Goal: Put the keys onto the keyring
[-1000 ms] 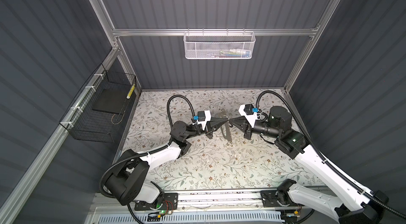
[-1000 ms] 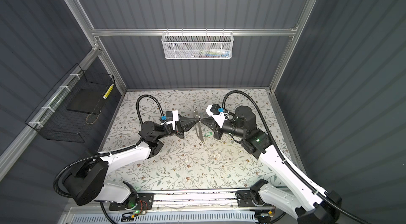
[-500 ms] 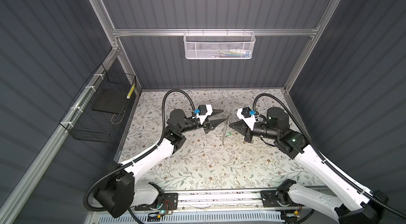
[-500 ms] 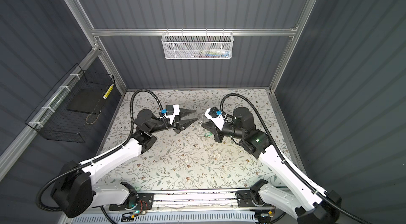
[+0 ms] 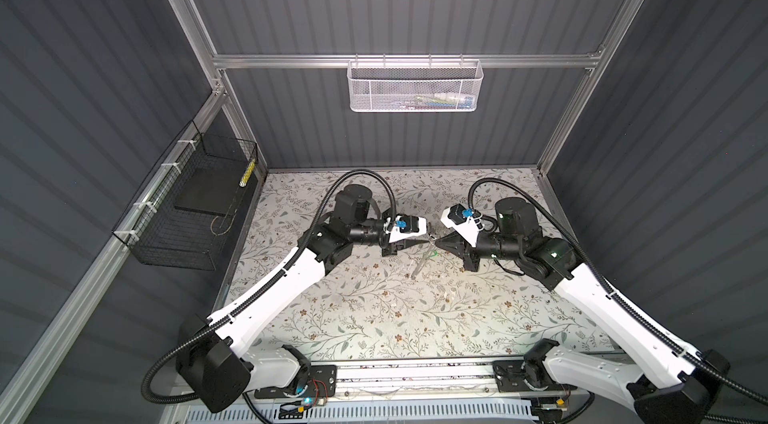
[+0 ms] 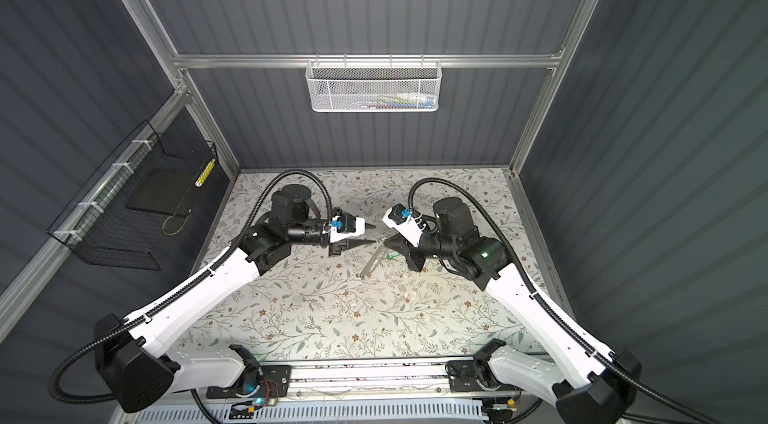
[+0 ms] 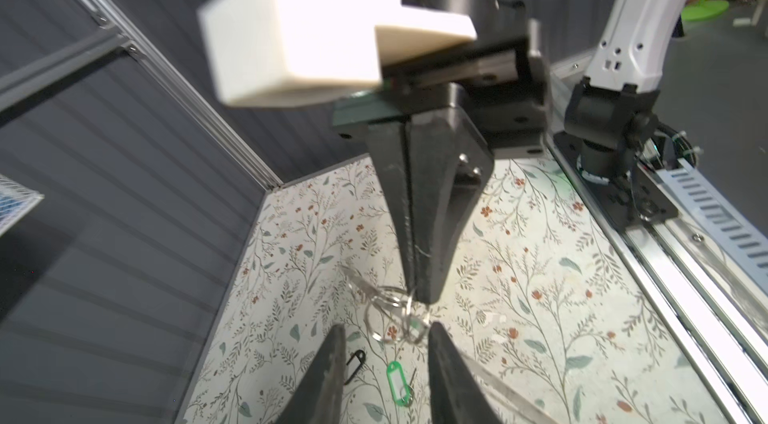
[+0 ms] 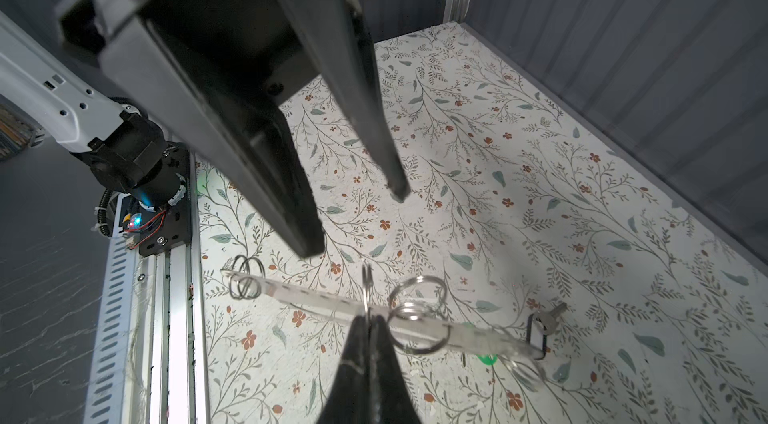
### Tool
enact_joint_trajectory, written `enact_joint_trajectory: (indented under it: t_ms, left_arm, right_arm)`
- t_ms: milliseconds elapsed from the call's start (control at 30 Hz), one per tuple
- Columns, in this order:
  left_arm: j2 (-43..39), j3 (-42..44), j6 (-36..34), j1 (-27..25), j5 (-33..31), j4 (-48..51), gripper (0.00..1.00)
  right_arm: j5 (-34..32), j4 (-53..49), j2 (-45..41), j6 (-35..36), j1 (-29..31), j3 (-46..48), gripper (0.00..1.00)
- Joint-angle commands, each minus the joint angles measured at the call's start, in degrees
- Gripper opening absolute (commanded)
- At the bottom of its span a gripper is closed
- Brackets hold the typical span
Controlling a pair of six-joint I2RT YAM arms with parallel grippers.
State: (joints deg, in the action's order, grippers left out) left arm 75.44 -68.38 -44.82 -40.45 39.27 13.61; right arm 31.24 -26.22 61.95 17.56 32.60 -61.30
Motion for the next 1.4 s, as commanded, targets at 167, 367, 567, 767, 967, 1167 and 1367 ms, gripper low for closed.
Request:
enact_joint_trajectory:
  t_ms: [167,367,567,767,967,1167,1367]
  left_arm:
    - [1.7,-3.3,-6.3,-3.8,-8.6,7.4,0.34]
    - [1.6,-3.3,-6.4,-4.1,-10.2,7.4,0.26]
    - [2.3,-3.8,-6.9,-4.2,-10.3,8.3,0.19]
    - [2.7,-4.1,-7.2,-4.4,-9.4,9.0,0.17]
    - [3.2,-4.4,-7.3,-4.6,-9.1,9.4,0.16]
    - [3.2,-3.7,-5.5,-4.5,-7.6,7.2,0.00]
    - [0.8,1.1,1.2,-2.1,-2.6,-2.4,0.00]
  right_arm:
    - [-0.7,-5.6,1.8,2.7,1.6,-4.3,0.00]
    - [-1.2,-6.4,3.5,3.6,2.0,-4.5,0.00]
    - [-1.0,-6.5,3.5,4.0,2.2,-5.0,0.00]
    - [-1.4,-6.5,3.5,3.9,2.4,-5.5,0.00]
    - [-1.3,-6.1,3.6,3.6,2.6,-6.1,0.00]
    - [-1.0,-5.5,3.3,3.5,2.8,-5.9,0.00]
    - [-5.5,-4.3,-3.2,3.5,2.7,-0.7,0.19]
